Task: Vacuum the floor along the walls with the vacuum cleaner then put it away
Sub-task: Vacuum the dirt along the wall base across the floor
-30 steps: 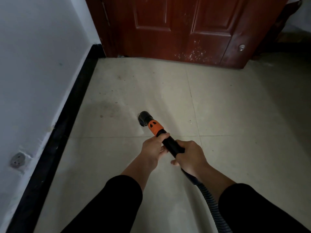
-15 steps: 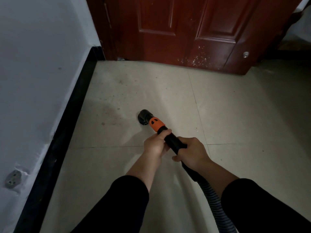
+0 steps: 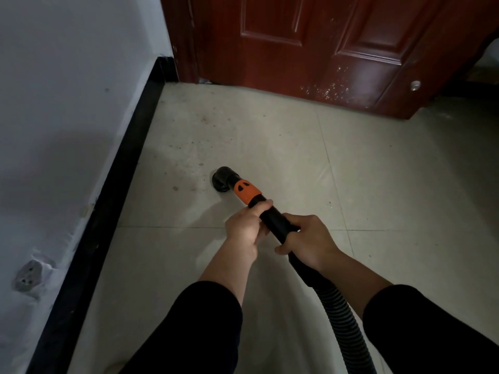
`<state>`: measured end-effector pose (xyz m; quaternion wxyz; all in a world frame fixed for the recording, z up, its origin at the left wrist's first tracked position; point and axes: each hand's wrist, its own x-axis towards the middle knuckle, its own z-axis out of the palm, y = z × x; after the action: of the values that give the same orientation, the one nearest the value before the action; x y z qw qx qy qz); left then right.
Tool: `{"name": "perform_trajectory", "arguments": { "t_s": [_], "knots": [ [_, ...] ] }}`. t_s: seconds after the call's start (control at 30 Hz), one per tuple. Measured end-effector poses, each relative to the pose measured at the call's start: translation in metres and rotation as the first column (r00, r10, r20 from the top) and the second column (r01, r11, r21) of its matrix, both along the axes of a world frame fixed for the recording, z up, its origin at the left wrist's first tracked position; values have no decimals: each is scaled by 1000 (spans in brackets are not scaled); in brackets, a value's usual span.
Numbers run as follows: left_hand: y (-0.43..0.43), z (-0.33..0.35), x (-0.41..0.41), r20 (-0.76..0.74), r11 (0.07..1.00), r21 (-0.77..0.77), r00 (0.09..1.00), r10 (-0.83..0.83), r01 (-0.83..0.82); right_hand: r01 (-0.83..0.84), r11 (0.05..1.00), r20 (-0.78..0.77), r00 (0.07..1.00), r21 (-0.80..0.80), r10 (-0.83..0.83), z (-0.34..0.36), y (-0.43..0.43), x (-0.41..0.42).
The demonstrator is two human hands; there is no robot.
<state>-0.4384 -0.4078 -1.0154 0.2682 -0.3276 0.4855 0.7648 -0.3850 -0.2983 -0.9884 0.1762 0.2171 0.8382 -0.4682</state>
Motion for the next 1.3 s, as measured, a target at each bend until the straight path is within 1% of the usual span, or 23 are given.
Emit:
{"name": "perform_trajectory", "arguments": {
  "t_s": [0.23,0.57,0.83,1.1,1.3],
  "knots": [
    [-5,1,12,19,1000,10,1000,8,-8,-17,1000,2,1000,-4,17,0,0,11],
    [-31,-2,1,13,998,-55,1000,26,-25,-38,998,-10,999,-49,37,-5,-24,0],
    [-51,-9,-10,10,996,-90,1000,15,-14,-72,996,-14,997,-46,71,-11,-41,-12],
    [-74,-11,-14,4,997,-66,999,35,-34,-98,992,-9,995,-82,97,-15,-61,-20],
    [-86,-10,-24,23,990,-140,1000,-1,4,-91,990,-8,996,-109,91,-17,-72,-26]
  ]
}}
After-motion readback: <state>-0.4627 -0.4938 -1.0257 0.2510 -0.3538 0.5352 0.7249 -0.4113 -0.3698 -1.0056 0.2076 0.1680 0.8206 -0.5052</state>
